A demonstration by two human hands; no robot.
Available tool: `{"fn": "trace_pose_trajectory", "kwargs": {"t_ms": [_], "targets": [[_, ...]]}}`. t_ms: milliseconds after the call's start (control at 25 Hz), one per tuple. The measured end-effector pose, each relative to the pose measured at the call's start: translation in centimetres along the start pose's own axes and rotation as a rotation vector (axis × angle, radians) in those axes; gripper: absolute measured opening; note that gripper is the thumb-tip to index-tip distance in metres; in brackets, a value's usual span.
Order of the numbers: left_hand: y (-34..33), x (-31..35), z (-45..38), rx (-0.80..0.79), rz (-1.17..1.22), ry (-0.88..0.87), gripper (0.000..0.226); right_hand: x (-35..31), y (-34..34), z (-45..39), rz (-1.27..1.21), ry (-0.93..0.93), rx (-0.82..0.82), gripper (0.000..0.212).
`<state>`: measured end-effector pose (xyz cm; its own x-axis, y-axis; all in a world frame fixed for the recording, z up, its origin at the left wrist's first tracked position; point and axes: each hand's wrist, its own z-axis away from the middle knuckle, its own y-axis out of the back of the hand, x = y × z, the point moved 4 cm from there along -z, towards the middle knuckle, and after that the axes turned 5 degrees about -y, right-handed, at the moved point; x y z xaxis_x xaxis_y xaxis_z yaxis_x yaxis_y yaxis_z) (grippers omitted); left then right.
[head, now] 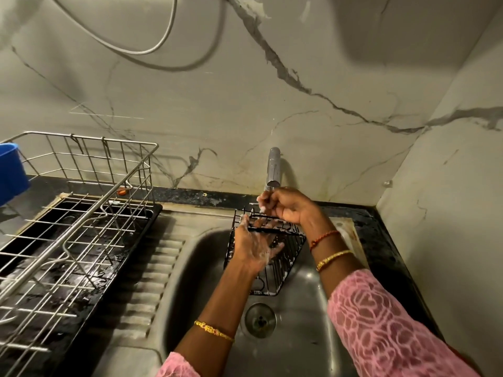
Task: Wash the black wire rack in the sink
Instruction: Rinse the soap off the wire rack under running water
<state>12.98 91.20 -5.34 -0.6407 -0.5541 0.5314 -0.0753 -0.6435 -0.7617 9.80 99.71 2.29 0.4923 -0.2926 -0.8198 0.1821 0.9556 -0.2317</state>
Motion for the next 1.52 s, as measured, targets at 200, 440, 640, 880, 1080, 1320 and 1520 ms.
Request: {"fn": "trace_pose_trajectory", "kwargs": {"t_ms": [200,440,640,880,1080,1320,1520], "targets": [[0.7,-0.5,0.1,0.051,0.097,0.0,0.07,1.1,-1.6,-2.2,-0.037,-0.204,-0.158,0.041],[0.5,0.1,0.0,0.052,0.182,-0.018,0.066,1.0,-0.9,-2.3,0.23,-0.186,0.036,0.034],[0.5,0.1,0.0,0.037,0.233,-0.01,0.064,0.5,-0.6,-1.2,0.573,-0.11,0.126,0.022],[0.2,-0.2,-0.4,0.004,0.255,-0.011,0.072,0.4,0.0,-1.9,0.575,0.049,0.145,0.038],[0.2,-0.1,-0.4,-0.007,0.25,0.021,0.077,0.4,0.3,-1.5,0.481,0.012,0.059,0.037],[0.6,0.4,0.7,0.019,0.302,-0.004,0.064,0.3,3.0,0.3,0.44,0.156,0.214,0.008],[1.1,0.5,1.9,0.012,0.344,-0.049,0.058,6.0,7.7,2.3,0.431,0.11,0.387,0.019]]}}
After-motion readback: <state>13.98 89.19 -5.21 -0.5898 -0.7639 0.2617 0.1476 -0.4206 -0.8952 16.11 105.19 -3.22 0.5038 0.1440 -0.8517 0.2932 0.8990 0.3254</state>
